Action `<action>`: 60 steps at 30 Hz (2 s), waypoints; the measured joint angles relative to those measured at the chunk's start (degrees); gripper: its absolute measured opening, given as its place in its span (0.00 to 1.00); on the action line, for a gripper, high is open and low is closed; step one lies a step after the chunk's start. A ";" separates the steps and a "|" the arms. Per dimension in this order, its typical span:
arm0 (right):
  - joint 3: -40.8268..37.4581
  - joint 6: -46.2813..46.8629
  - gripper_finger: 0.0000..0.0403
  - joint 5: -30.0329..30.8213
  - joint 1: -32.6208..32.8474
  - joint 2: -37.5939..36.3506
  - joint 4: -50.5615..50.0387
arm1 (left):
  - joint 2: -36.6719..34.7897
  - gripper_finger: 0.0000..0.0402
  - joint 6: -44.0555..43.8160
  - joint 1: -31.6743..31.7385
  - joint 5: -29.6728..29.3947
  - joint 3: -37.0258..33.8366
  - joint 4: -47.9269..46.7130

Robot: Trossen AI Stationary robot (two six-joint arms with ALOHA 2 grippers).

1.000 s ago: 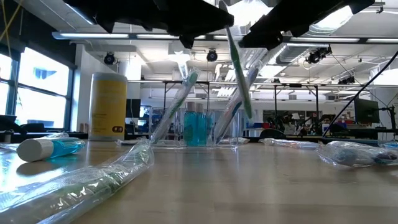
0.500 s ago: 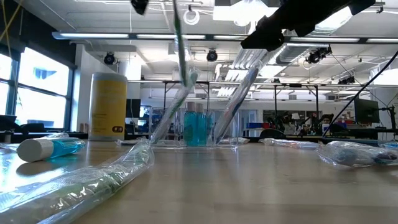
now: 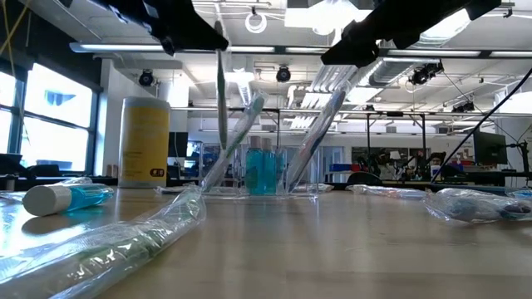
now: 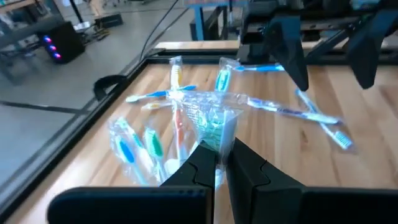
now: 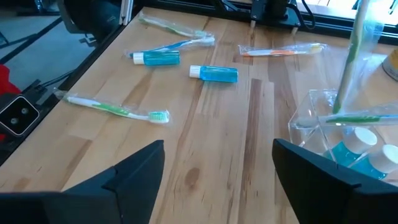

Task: Pick & Place toothbrushing station
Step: Put the green toothbrush into the transparent organizer

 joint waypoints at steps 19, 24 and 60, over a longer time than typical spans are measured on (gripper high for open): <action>0.00 -0.34 0.72 0.13 -0.05 0.00 0.77 | 0.80 0.02 -11.64 7.21 7.53 -5.59 1.44; 0.00 -0.34 0.72 0.15 -0.14 0.79 1.55 | 3.65 0.07 -14.72 8.27 7.59 -5.57 2.14; -0.03 -1.89 0.72 0.11 -0.16 5.46 2.23 | 4.46 0.34 -11.70 8.79 7.20 -5.59 3.82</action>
